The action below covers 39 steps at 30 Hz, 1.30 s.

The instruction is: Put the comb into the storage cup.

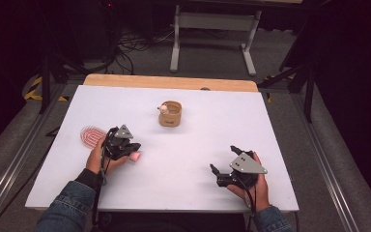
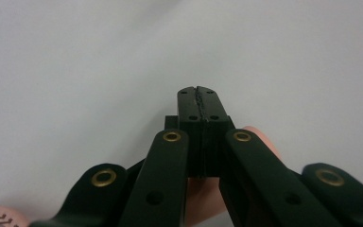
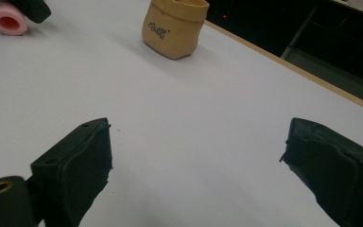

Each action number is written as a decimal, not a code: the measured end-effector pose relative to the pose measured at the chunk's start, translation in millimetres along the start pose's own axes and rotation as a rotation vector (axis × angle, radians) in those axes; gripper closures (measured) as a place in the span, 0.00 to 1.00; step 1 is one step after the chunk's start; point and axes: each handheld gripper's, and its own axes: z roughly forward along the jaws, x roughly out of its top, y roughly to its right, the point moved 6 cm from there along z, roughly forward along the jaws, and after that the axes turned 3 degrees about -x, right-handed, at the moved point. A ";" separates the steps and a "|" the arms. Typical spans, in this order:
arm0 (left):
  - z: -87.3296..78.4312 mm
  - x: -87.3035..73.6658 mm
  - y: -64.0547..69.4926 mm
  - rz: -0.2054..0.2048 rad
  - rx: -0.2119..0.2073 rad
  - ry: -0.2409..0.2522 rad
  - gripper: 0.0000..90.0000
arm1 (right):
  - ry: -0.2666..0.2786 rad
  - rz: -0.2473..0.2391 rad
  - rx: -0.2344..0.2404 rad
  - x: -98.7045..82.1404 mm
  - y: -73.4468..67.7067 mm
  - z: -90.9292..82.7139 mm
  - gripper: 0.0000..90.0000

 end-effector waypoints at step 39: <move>-58.5 -59.8 19.1 0.066 -0.026 -0.058 1.00 | -0.005 -0.026 0.008 -0.6 -2.9 1.3 0.10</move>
